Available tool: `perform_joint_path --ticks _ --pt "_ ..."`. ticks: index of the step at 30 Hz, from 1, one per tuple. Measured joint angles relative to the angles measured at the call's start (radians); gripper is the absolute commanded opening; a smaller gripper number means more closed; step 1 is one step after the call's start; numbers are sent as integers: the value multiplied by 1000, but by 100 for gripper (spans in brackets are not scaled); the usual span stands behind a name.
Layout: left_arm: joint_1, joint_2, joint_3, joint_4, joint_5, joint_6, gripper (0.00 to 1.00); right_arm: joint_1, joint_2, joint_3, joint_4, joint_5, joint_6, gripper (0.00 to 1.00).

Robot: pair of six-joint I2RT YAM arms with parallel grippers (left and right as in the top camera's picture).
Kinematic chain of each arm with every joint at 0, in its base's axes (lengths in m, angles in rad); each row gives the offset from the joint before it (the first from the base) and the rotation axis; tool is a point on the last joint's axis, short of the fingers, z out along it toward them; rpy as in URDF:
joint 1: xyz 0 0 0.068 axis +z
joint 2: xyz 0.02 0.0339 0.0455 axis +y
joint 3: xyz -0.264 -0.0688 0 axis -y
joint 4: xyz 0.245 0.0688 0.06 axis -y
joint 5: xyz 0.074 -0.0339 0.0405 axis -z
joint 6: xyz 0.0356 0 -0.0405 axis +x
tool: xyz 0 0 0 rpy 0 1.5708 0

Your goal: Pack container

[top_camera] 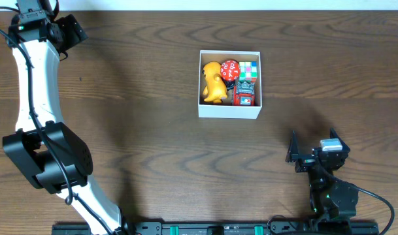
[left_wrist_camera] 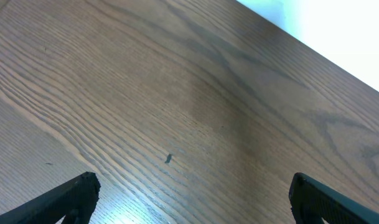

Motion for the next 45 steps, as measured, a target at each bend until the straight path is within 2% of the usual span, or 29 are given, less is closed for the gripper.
perform_joint_path --ticks 20,24,26,30,38,41,45 --pt "-8 -1 0 5 -15 -3 98 0 0 0 0 0 0 99" --pt "-42 -38 -4 2 -22 64 98 0 0 0 0 0 0 99" --pt "-77 -97 -8 0 -23 126 98 0 0 0 0 0 0 99" --pt "-189 -320 -13 -27 -26 207 98 0 0 0 0 0 0 99" --pt "-407 -737 9 -201 -26 249 98 0 0 0 0 0 0 99" --pt "-437 -819 1 -262 -26 256 98 0 0 0 0 0 0 99" --pt "-442 -912 -87 -257 -26 263 98 0 0 0 0 0 0 99"
